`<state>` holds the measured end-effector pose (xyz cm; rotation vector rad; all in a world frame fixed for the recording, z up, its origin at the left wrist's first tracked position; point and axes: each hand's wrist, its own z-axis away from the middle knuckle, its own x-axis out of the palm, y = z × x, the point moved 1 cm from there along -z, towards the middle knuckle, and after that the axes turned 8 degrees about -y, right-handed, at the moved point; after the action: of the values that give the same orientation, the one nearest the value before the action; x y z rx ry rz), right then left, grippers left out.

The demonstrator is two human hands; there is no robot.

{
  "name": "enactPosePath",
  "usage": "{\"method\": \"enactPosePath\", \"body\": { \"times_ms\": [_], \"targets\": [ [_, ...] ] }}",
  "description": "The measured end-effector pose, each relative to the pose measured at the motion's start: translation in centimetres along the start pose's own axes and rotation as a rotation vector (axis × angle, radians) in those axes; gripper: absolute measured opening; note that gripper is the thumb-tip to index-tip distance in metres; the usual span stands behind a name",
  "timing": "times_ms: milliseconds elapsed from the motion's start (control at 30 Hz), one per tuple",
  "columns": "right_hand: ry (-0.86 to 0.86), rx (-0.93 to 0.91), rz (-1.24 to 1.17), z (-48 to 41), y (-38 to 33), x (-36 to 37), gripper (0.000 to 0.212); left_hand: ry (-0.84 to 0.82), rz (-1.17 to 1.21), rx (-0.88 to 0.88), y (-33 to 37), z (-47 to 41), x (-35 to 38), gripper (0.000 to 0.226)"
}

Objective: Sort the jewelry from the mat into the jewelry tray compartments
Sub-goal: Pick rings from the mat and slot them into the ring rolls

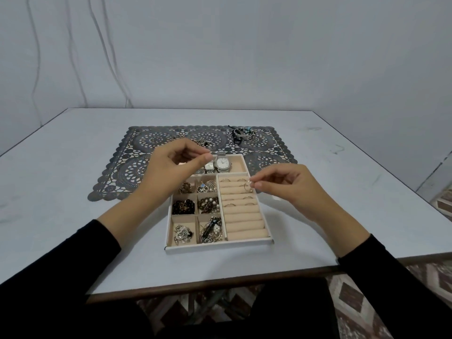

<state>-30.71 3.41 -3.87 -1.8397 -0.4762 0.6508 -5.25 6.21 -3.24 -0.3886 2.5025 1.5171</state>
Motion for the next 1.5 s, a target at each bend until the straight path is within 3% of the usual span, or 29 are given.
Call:
{"method": "enactPosePath", "body": {
  "times_ms": [833,1200,1500],
  "targets": [
    [-0.377,0.054,0.291,0.0,-0.1,-0.4,0.013,-0.041,-0.032,-0.014,0.6,0.9,0.9,0.012],
    [-0.547,0.190,0.365,-1.4,-1.6,-1.0,0.014,-0.049,-0.026,-0.020,0.6,0.9,0.9,0.014],
    [-0.563,0.276,0.417,-2.0,-2.2,-0.8,0.013,-0.051,-0.018,-0.019,0.6,0.8,1.1,0.009]
  ]
}}
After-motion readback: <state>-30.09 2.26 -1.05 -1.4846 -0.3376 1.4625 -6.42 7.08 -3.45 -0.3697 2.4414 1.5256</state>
